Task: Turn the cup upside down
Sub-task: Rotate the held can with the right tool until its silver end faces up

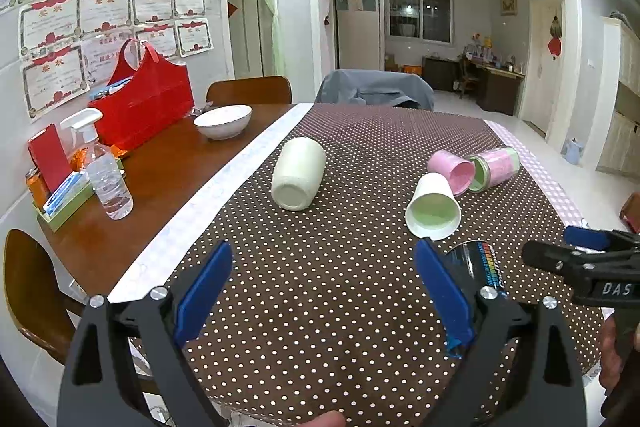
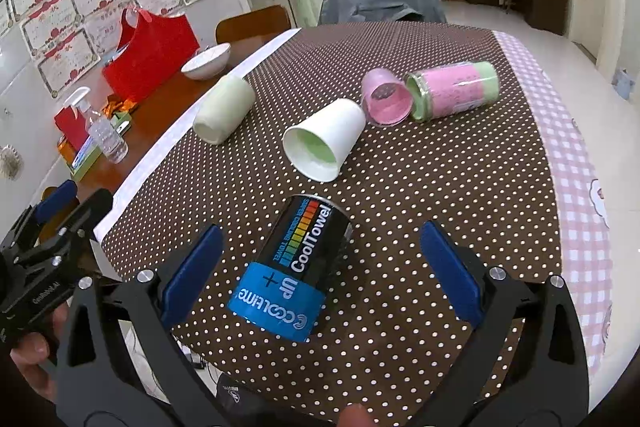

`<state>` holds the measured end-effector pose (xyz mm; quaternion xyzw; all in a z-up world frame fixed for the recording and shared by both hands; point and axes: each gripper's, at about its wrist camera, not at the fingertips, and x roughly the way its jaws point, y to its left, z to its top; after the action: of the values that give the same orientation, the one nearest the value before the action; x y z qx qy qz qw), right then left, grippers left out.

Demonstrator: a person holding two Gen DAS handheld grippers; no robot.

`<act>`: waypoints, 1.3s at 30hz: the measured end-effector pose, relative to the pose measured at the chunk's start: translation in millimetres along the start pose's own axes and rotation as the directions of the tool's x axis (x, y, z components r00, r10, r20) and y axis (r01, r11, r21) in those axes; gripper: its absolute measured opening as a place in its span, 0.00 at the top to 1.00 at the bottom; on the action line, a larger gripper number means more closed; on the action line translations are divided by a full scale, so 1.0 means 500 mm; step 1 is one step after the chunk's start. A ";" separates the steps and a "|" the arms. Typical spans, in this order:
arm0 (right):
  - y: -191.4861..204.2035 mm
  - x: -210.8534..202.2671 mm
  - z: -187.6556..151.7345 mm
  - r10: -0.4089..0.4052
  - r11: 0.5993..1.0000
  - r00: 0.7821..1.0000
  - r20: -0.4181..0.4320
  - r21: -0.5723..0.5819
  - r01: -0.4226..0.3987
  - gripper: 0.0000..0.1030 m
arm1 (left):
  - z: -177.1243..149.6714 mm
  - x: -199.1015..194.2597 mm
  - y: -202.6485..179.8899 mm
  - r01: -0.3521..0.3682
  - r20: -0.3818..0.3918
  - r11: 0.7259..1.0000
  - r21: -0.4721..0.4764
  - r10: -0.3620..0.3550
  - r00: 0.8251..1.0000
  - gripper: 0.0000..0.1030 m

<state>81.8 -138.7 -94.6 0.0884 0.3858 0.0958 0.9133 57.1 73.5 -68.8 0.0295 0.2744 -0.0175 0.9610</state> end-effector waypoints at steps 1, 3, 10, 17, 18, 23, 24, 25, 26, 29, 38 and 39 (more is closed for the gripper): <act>0.001 0.007 0.000 0.009 1.000 1.000 -0.013 0.003 -0.009 0.06 | -0.001 -0.001 0.003 -0.005 0.003 1.000 -0.001 0.005 1.000 0.12; 0.003 0.018 0.002 0.018 1.000 0.999 -0.033 0.010 -0.017 0.06 | -0.004 -0.001 0.007 -0.015 0.007 1.000 -0.001 0.015 1.000 0.12; 0.006 0.072 0.006 0.044 0.998 0.989 -0.144 0.048 -0.038 0.06 | -0.012 0.005 0.021 -0.046 0.019 0.999 -0.005 0.046 0.999 0.12; 0.005 0.120 0.015 0.063 0.994 0.969 -0.239 0.107 -0.038 0.06 | -0.023 0.016 0.032 -0.037 0.012 0.999 -0.016 0.037 0.999 0.12; 0.005 0.124 0.018 0.064 0.993 0.967 -0.246 0.112 -0.037 0.06 | -0.025 0.018 0.035 -0.035 0.010 0.999 -0.019 0.036 0.999 0.12; 0.006 0.147 0.034 0.064 0.992 0.953 -0.295 0.127 -0.027 0.06 | -0.029 0.022 0.046 -0.034 0.011 0.999 -0.033 0.034 0.999 0.12; 0.005 0.154 0.038 0.060 0.991 0.949 -0.310 0.130 -0.021 0.06 | -0.031 0.023 0.050 -0.033 0.011 0.999 -0.037 0.033 0.999 0.12; 0.006 0.160 0.042 0.058 0.991 0.946 -0.319 0.130 -0.016 0.06 | -0.033 0.023 0.051 -0.032 0.011 0.999 -0.038 0.033 0.999 0.12; 0.007 0.168 0.045 0.055 0.992 0.942 -0.331 0.129 -0.013 0.06 | -0.034 0.023 0.053 -0.030 0.012 0.999 -0.040 0.031 0.999 0.12; 0.004 0.190 0.052 0.057 0.990 0.927 -0.371 0.139 -0.005 0.06 | -0.037 0.027 0.059 -0.025 0.009 0.999 -0.047 0.026 1.000 0.12; 0.010 0.253 0.059 0.066 0.985 0.879 -0.473 0.174 0.020 0.23 | -0.049 0.038 0.065 -0.004 -0.011 0.998 -0.057 0.003 1.000 0.12; 0.012 0.260 0.061 0.057 0.985 0.875 -0.481 0.170 0.029 0.25 | -0.050 0.039 0.064 -0.001 -0.013 0.998 -0.057 0.001 1.000 0.12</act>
<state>192.3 -103.8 -161.5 0.1429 0.6081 0.0880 0.7759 62.1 106.9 -98.6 0.0025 0.2809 -0.0090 0.9597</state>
